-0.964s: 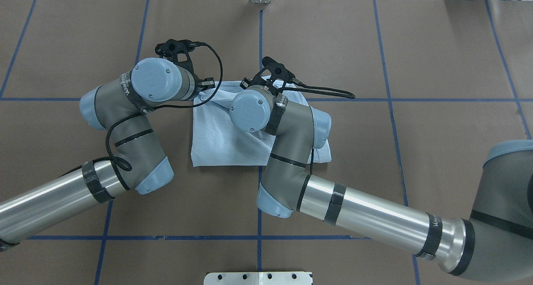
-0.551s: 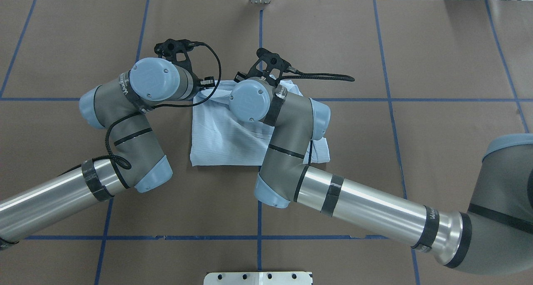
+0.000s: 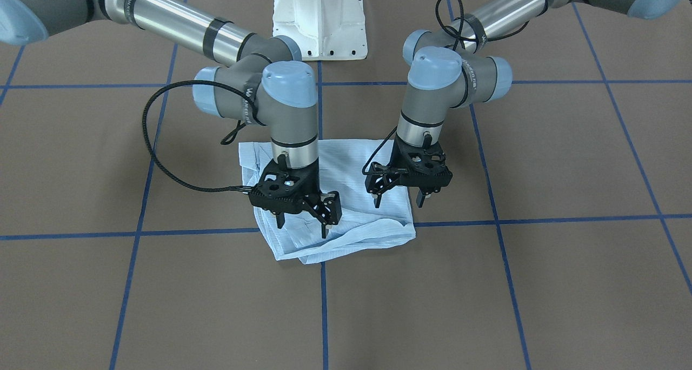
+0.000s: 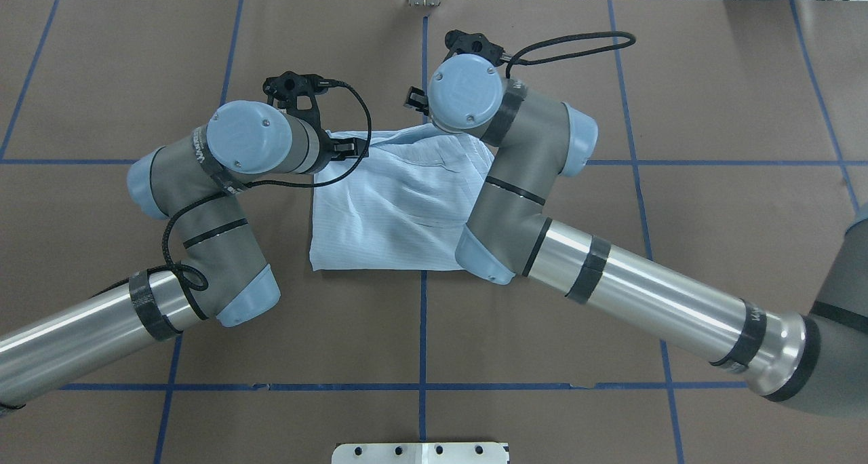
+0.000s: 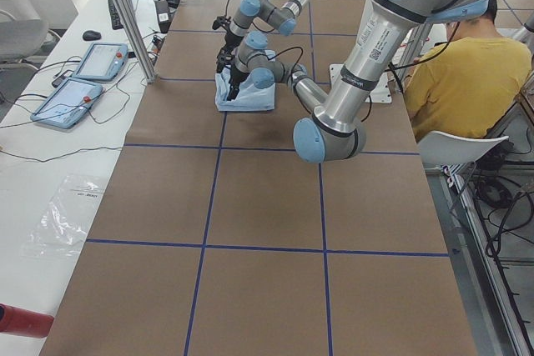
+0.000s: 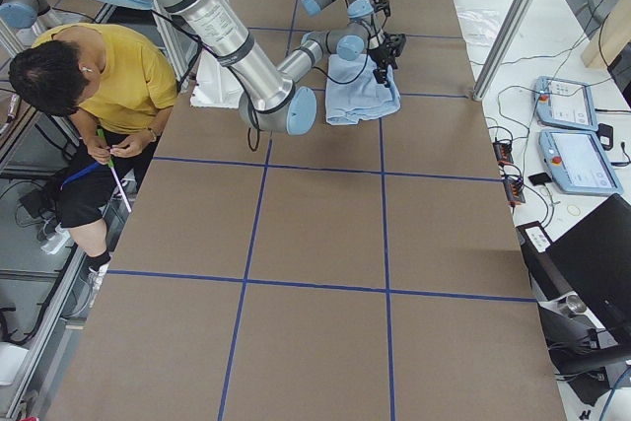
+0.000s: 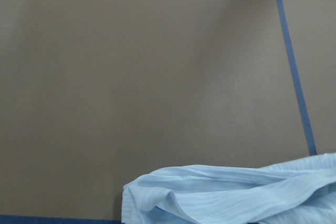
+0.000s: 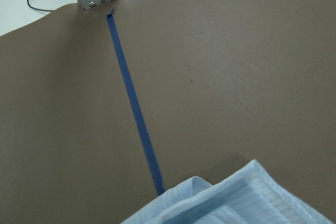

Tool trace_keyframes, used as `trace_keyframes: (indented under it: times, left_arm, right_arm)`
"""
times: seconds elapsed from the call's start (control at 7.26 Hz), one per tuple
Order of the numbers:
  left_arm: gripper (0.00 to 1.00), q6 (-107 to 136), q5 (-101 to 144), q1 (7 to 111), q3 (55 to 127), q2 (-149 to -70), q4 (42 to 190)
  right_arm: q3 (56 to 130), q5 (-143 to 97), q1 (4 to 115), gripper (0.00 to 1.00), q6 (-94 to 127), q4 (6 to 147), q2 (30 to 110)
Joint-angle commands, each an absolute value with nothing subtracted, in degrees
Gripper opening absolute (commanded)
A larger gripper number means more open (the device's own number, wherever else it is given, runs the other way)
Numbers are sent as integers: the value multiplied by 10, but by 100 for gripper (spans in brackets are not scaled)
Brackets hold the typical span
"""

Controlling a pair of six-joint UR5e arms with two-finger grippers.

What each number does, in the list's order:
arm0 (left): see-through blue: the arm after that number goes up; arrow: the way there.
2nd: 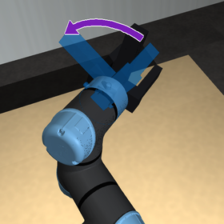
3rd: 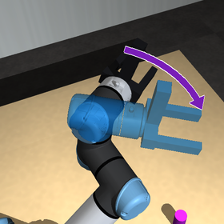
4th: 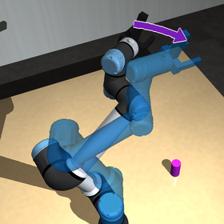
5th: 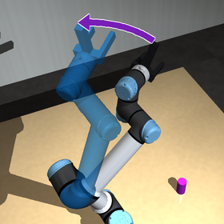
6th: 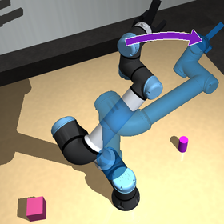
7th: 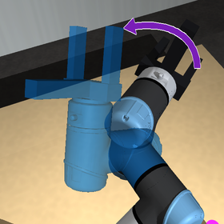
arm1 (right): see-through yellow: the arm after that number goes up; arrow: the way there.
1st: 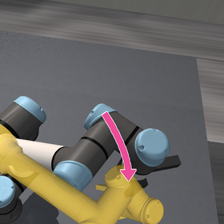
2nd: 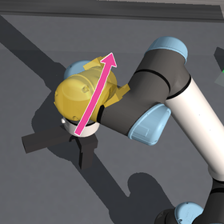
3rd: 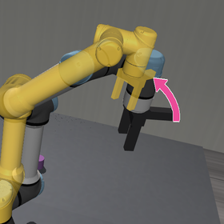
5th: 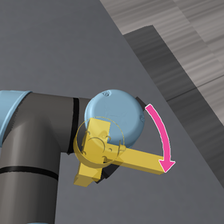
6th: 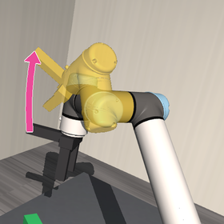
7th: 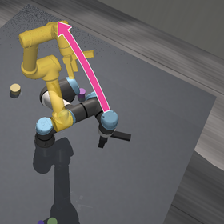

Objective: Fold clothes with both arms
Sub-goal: 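Release the fold and raise both grippers away from the shirt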

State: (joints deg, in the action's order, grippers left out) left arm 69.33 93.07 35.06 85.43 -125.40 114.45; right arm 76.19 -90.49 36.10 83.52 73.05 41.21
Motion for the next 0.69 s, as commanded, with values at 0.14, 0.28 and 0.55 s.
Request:
trace_keyframes:
  times: [0.14,0.28,0.55]
  left_arm:
    - [100,686,927,345,796,-1261,1157]
    - [100,685,923,358,782,-1269,1163]
    - [100,664,924,409,667,-1342,1196]
  right_arm:
    - [810,-965,394,100,765,729,456]
    - [810,-964,394,100,765,729,457]
    - [811,-962,393,100,764,716,469]
